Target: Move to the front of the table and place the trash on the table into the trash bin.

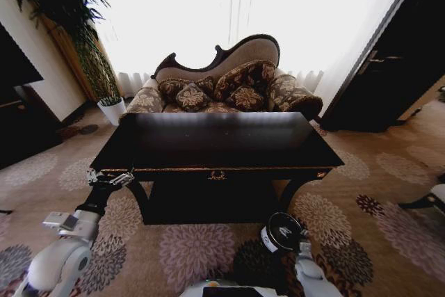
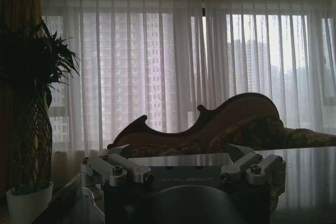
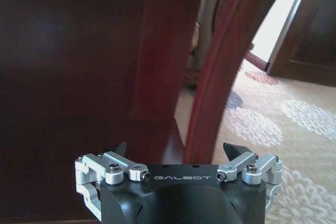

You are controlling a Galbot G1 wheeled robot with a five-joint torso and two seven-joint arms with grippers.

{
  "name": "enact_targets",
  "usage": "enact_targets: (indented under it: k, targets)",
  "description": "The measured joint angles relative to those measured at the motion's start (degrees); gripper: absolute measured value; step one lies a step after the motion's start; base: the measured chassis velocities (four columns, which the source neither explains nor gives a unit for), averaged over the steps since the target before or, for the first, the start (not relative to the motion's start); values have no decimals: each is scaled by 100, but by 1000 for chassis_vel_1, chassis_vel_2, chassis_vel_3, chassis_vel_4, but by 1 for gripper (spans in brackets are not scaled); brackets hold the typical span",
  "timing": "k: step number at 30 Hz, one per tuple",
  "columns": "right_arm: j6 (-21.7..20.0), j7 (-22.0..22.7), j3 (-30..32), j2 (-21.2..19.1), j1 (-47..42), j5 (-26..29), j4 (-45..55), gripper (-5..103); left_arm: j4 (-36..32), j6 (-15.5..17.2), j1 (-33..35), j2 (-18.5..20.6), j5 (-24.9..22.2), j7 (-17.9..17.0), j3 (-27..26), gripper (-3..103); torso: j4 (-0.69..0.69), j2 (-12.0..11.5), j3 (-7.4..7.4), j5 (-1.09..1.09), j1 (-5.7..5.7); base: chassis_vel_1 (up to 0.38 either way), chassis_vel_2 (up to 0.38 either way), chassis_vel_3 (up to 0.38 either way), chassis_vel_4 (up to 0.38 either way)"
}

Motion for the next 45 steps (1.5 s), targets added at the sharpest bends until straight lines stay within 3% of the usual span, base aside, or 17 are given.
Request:
enact_targets:
  k: [6,13,33,38,45]
  targets:
    - [563,-19,144,130,-663,-180,866,100,0,0,0,0,0,0,0,100,0,1,-1,0,-1,0,0,0,0]
    - [606,-40,322,193,-1243,78,1831,100,0,0,0,0,0,0,0,100,0,1,-1,-1,-1,0,0,0,0]
    - [388,-247,952,327,-2819,1085,4738,100,0,0,0,0,0,0,0,100,-1,1,0,1,-1,0,0,0,0]
    - [22,-293,1384,137,-2859,1661,5360,100,0,0,0,0,0,0,0,100,0,0,0,1,0,0,0,0,0]
    - [-341,-383,1613,-115,-2797,2023,5935,100,0,0,0,0,0,0,0,100,0,0,0,0,0,0,0,0,0]
